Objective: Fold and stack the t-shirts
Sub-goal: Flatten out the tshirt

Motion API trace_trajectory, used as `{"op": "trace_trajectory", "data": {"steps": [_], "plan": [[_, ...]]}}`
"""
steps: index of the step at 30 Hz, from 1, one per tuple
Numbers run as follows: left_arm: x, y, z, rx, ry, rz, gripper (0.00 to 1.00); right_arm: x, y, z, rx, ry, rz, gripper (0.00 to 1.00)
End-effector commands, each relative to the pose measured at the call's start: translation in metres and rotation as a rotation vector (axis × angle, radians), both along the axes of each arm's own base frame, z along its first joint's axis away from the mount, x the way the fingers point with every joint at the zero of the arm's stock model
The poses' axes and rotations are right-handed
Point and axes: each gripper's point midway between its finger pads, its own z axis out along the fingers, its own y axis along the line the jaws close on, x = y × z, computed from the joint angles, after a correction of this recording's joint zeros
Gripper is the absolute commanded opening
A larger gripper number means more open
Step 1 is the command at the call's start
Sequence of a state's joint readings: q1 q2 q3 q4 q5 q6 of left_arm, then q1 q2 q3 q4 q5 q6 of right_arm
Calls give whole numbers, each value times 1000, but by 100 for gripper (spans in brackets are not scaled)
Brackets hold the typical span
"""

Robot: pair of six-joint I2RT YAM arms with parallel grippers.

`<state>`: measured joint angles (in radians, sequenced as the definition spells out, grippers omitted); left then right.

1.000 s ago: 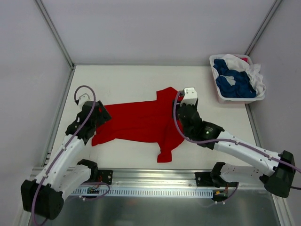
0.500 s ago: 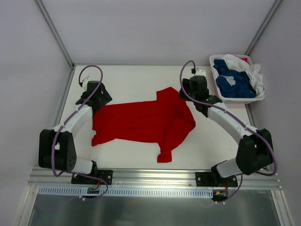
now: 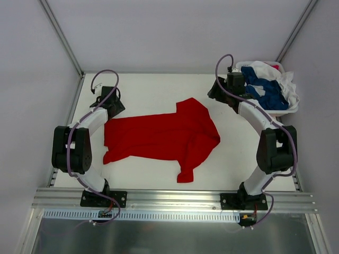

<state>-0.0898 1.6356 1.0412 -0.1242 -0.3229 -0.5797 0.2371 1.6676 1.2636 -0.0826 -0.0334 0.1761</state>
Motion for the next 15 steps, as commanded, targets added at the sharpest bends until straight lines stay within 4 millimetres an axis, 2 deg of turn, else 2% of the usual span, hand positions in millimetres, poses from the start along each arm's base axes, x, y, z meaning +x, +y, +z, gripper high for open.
{"op": "trace_trajectory", "data": {"steps": [1, 4, 8, 12, 14, 15], "plan": [[1, 20, 15, 85, 0, 53, 65, 20, 6, 18, 68, -26, 29, 56], [-5, 32, 16, 140, 34, 87, 65, 36, 1, 18, 76, -25, 26, 55], [-8, 42, 13, 139, 58, 109, 64, 46, -9, 12, 88, -12, 15, 54], [-10, 56, 0, 125, 102, 134, 64, 52, -26, 6, 97, -1, -10, 54], [-10, 55, -10, 110, 132, 125, 63, 54, -35, 5, 103, 0, -21, 54], [-11, 67, -13, 96, 143, 152, 63, 55, -38, 4, 107, 4, -26, 54]]}}
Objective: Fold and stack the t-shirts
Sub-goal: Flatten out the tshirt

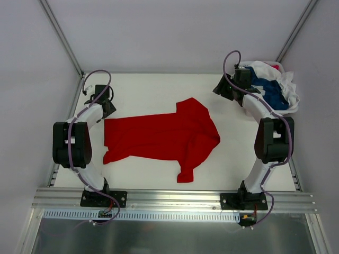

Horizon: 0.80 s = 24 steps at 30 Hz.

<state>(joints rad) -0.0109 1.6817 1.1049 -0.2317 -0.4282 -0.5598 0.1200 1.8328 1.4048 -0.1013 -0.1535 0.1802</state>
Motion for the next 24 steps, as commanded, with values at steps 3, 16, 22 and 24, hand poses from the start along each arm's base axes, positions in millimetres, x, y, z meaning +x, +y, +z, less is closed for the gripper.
{"op": "trace_trajectory", "data": {"steps": [3, 16, 22, 24], "plan": [[-1, 15, -17, -46, 73, 13, 62, 15, -15, 24, 48, -56, -13, 54], [18, -6, -23, -157, 85, -62, 58, 13, -18, 28, 71, -72, -12, 53], [15, -9, -31, -180, 110, -59, 57, 11, -20, 34, 77, -84, -13, 53], [13, -9, -36, -190, 129, -54, 57, 12, -22, 36, 78, -88, -18, 53]]}}
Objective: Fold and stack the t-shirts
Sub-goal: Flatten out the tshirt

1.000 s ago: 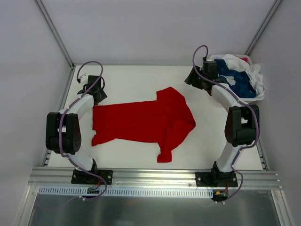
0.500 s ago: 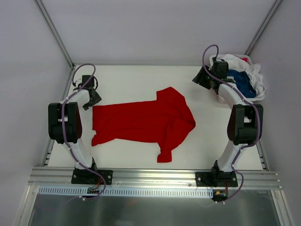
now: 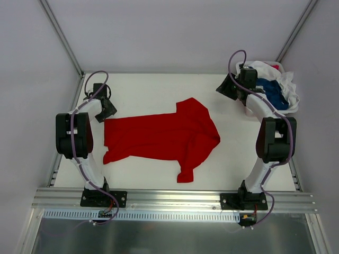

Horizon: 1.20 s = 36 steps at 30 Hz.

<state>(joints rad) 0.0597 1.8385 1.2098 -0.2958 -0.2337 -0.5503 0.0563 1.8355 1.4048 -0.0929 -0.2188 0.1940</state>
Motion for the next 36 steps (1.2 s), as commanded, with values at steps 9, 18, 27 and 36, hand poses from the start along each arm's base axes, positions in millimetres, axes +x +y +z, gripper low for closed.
{"op": "trace_trajectory", "data": {"steps": [9, 18, 27, 36], "plan": [[-3, -3, -4, -22, 63, 1, 57, 4, -7, 31, 33, -80, -6, 53], [-4, -1, -5, -12, 79, 2, 32, 3, -12, 27, 35, -72, -11, 53], [-11, 6, -2, 25, 98, 10, 47, 1, -13, 17, 49, -55, -14, 53], [-12, 14, -1, 62, 130, 17, 45, 1, -11, 19, 62, -63, -8, 52]]}}
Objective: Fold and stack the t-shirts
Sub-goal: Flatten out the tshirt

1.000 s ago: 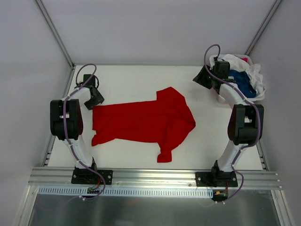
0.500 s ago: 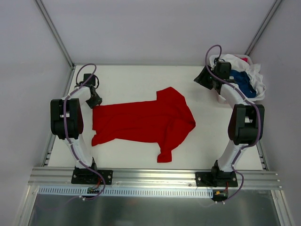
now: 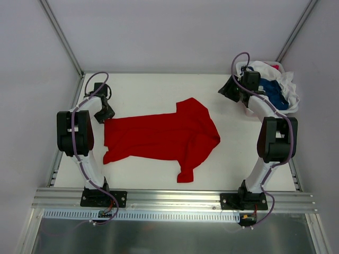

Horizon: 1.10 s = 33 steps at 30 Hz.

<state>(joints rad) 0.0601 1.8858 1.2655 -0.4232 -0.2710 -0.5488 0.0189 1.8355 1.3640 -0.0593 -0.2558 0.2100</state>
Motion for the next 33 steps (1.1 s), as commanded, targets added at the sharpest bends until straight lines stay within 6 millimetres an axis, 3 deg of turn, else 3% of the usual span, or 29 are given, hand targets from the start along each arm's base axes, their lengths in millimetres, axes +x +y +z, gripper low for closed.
{"op": "trace_trajectory", "data": {"steps": [1, 8, 12, 17, 19, 20, 22, 28, 29, 31, 33], "plan": [[5, 7, 6, 31, 19, -4, 44, 2, 0, 29, 25, -76, 6, 52], [17, 5, 4, 18, 36, -25, 42, -1, 1, 33, 38, -87, 12, 53], [14, 3, -2, 10, 73, -29, 47, -5, 2, 34, 52, -85, 13, 53], [12, 3, -4, 7, 85, -28, 37, -7, 3, 33, 58, -79, 12, 53], [11, 3, -5, 4, 89, -29, 25, -7, 3, 33, 63, -79, 11, 53], [10, 2, -5, 1, 91, -29, 9, -7, 3, 32, 63, -78, 11, 53], [9, 2, -5, 1, 90, -24, 0, -7, 4, 31, 68, -73, 11, 53], [5, -1, -5, -9, 93, -28, 0, 7, 13, 16, 104, -33, 53, 55], [5, -1, -5, -9, 92, -28, 0, 9, 17, 3, 122, -3, 73, 56], [4, -1, -4, -6, 92, -29, 0, 18, 21, 1, 138, 8, 90, 57], [4, -2, -2, -3, 88, -29, 0, 22, 28, -17, 176, 55, 115, 57]]}}
